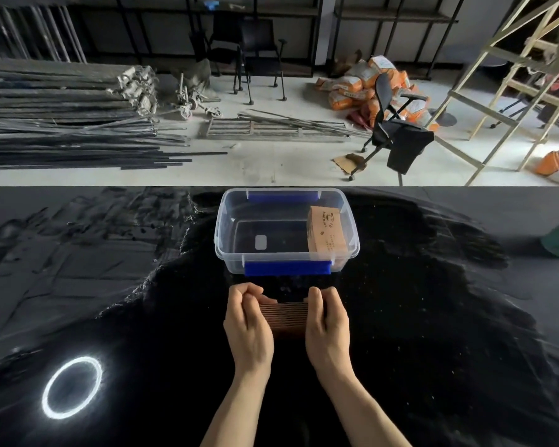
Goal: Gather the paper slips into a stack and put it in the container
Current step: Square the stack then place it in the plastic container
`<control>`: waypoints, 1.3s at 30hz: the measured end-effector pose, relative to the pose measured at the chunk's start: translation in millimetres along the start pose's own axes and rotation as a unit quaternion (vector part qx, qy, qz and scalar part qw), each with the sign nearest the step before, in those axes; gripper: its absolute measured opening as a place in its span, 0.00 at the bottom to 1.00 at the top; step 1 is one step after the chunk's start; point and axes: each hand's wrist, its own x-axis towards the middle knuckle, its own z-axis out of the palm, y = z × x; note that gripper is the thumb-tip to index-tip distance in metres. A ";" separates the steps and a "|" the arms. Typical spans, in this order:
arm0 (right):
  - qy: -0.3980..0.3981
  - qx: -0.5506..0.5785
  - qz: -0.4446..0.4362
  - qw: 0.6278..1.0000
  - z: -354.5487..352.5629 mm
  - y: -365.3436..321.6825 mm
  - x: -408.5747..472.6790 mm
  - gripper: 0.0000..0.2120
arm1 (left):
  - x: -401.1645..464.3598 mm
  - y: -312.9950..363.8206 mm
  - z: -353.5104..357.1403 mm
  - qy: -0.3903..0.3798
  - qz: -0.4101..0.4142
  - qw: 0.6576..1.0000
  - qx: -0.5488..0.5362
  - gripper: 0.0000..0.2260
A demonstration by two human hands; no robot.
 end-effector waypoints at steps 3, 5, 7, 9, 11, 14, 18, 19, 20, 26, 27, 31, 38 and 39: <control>-0.002 -0.005 0.012 1.000 1.7 2.2 -1.1 0.14 | 1.6 -1.6 2.8 0.010 -0.011 1.000 0.005 0.11; 0.001 0.004 0.017 1.000 1.9 -0.4 -0.3 0.14 | 1.2 2.6 3.5 0.018 -0.016 1.000 -0.007 0.11; 0.003 0.007 0.007 1.000 0.5 -4.5 3.0 0.13 | 2.0 7.7 4.3 0.014 -0.004 1.000 -0.017 0.11; -0.004 0.007 0.006 1.000 -0.1 -2.7 6.2 0.13 | 4.2 4.1 5.4 0.006 0.000 1.000 -0.019 0.11; -0.005 0.003 0.004 1.000 0.1 0.1 4.1 0.14 | 4.6 -0.9 4.3 -0.003 0.001 1.000 -0.015 0.12; 0.002 -0.003 -0.004 1.000 1.6 2.0 3.6 0.17 | 5.1 -4.2 4.3 -0.003 0.012 1.000 -0.001 0.12; 0.005 0.007 0.006 1.000 2.3 0.2 3.7 0.16 | 9.8 -7.3 -0.6 -0.039 0.018 0.998 0.051 0.09; 0.003 0.011 0.009 1.000 2.2 -0.7 3.6 0.15 | 11.3 -7.0 -4.6 -0.055 0.038 0.995 0.077 0.09; 0.002 0.015 0.010 1.000 2.0 -1.2 2.8 0.15 | 12.9 -5.4 -10.2 -0.074 0.072 0.989 0.107 0.09; -0.001 0.016 0.021 1.000 1.1 2.4 3.5 0.14 | 28.0 27.2 -36.9 -0.289 0.282 0.859 0.315 0.19; -0.002 0.016 0.024 1.000 1.0 2.1 3.6 0.14 | 29.4 33.6 -37.3 -0.330 0.292 0.828 0.348 0.23; -0.006 0.013 0.045 0.999 1.3 0.0 5.1 0.14 | 30.3 44.1 -30.5 -0.388 0.275 0.767 0.431 0.27; -0.023 0.021 0.056 0.998 -1.3 -4.7 6.3 0.13 | 30.4 41.2 -26.5 -0.363 0.259 0.775 0.448 0.24; -0.031 0.024 0.056 0.998 -2.9 -7.0 6.8 0.12 | 30.5 41.3 -27.1 -0.363 0.255 0.778 0.445 0.25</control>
